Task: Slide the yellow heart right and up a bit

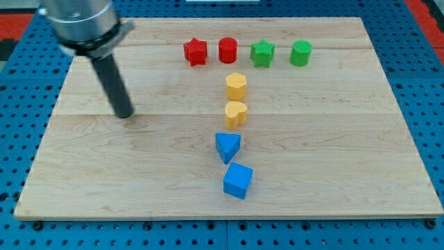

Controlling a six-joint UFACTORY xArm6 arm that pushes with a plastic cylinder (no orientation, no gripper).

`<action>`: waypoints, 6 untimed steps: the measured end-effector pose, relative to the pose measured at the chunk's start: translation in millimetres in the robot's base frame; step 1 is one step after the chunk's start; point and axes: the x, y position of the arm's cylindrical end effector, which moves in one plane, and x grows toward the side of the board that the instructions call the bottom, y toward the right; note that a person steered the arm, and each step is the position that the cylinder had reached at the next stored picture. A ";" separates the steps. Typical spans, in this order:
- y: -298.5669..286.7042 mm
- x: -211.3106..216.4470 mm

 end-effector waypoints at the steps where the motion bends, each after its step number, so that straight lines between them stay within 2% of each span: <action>1: 54.5 -2.1; 2: 107.0 26.9; 3: 169.5 35.1; 5: 196.3 9.8; 6: 247.3 10.6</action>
